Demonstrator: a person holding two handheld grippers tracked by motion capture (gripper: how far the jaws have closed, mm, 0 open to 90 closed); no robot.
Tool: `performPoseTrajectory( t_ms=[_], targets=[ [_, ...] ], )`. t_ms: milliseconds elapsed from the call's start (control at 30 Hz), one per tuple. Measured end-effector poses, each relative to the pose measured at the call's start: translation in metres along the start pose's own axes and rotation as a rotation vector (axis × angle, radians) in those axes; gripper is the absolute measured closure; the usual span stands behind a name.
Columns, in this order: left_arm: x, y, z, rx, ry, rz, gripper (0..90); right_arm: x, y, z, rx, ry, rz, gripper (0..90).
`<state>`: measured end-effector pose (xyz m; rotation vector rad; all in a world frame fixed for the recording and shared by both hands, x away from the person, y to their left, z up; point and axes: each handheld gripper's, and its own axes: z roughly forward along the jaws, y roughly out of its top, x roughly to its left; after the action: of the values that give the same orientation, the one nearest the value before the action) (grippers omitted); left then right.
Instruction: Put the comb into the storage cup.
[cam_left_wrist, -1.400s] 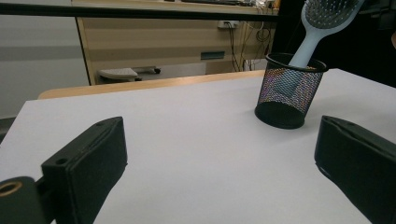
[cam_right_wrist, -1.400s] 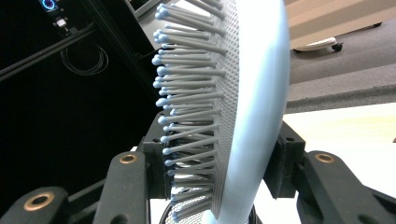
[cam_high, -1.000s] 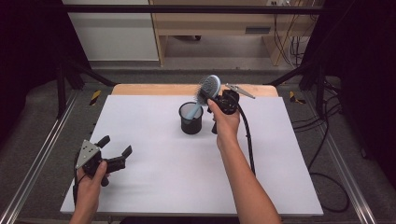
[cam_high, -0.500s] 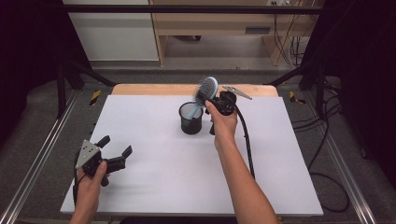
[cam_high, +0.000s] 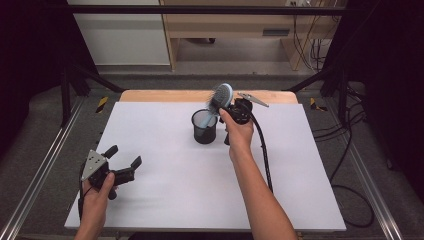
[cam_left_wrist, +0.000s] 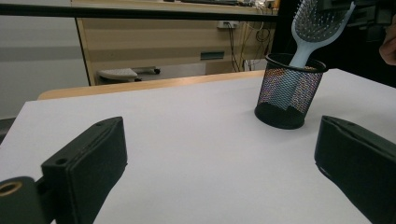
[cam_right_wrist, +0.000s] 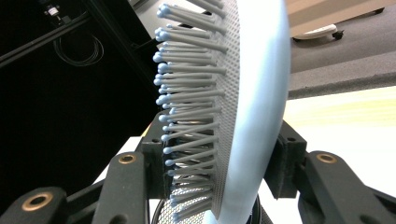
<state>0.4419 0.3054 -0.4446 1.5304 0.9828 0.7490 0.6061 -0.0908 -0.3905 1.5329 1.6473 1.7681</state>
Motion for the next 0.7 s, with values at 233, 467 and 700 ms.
performPoseTrajectory(
  t_ms=[233, 467, 700],
  targets=[
    [-0.0001, 0.0000, 0.0002, 0.000, -0.001, 0.000, 2.7, -0.0003, -0.0017, 0.0014, 0.004, 0.000, -0.002, 51.5],
    [-0.0002, 0.0000, 0.0004, 0.000, -0.002, 0.002, 2.7, -0.0036, -0.0032, 0.0013, 0.009, -0.004, 0.010, 51.2],
    [-0.0001, 0.0000, 0.0004, 0.000, -0.002, 0.002, 2.7, -0.0052, -0.0065, 0.0026, 0.018, -0.005, 0.019, 51.1]
  ],
)
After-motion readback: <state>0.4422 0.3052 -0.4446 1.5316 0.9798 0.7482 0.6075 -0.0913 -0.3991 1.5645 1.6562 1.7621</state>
